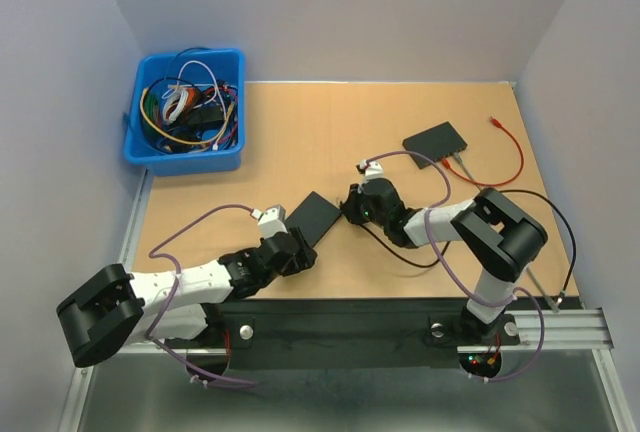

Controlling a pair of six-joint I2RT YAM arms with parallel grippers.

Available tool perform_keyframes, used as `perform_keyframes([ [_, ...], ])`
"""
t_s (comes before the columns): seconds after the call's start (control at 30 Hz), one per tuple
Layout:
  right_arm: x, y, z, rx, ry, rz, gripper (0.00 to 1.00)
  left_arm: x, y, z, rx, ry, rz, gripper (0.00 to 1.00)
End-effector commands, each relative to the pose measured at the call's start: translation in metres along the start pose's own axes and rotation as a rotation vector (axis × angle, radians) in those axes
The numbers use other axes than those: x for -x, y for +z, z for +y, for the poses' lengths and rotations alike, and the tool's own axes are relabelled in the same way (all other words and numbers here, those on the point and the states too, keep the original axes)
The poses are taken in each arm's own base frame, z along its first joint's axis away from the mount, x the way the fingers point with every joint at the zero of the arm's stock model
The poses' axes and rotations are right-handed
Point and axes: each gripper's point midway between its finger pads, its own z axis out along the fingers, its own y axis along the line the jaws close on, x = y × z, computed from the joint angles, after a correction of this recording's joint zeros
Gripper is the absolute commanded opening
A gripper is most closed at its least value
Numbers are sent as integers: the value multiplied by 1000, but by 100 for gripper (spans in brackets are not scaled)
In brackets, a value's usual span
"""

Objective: Insert the plug into the switch port

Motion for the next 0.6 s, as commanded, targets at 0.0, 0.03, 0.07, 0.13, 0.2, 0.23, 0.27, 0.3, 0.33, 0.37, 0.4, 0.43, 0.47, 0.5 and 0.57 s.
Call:
perform_keyframes([
  [0.0, -21, -25, -17, -116, 2, 63, 0, 11, -4, 23, 80, 19, -54, 63],
  [0.03, -10, -32, -16, -123, 10, 34, 0, 11, -4, 23, 85, 19, -51, 64],
  [0.07, -12, -38, -22, -156, 10, 43, 0, 12, -6, 20, 83, 26, -40, 64],
  [0.13, -4, -48, -20, -156, 10, 26, 0, 11, -8, 16, 78, 28, -27, 64],
  [0.2, -3, -59, -22, -162, 11, 25, 0, 10, -12, 7, 47, 27, -2, 63],
  [0.23, -4, -63, -23, -166, 12, 29, 0, 11, -16, 2, 22, 27, 2, 63],
  [0.27, -4, -67, -23, -165, 14, 27, 0, 10, -19, -2, 3, 26, 16, 63],
  [0.3, -5, -71, -24, -164, 18, 25, 0, 11, -22, -5, -6, 24, 16, 62],
  [0.33, -14, -76, -27, -167, 30, 41, 0, 10, -25, -2, 6, 32, 25, 61],
  [0.37, -13, -82, -25, -152, 39, 32, 0, 18, -31, -3, 6, 30, -4, 59],
  [0.4, -16, -85, -22, -132, 45, 39, 0, 28, -36, -10, 8, 25, -30, 59],
  [0.43, -24, -88, -23, -123, 52, 54, 0, 41, -44, -11, 34, 33, -61, 59],
  [0.47, -26, -90, -25, -124, 55, 56, 0, 41, -46, -2, 69, 46, -68, 59],
  [0.5, -29, -91, -24, -117, 57, 66, 0, 54, -53, -12, 60, 40, -96, 59],
  [0.57, -36, -92, -22, -103, 67, 83, 0, 68, -59, -13, 85, 71, -135, 60],
])
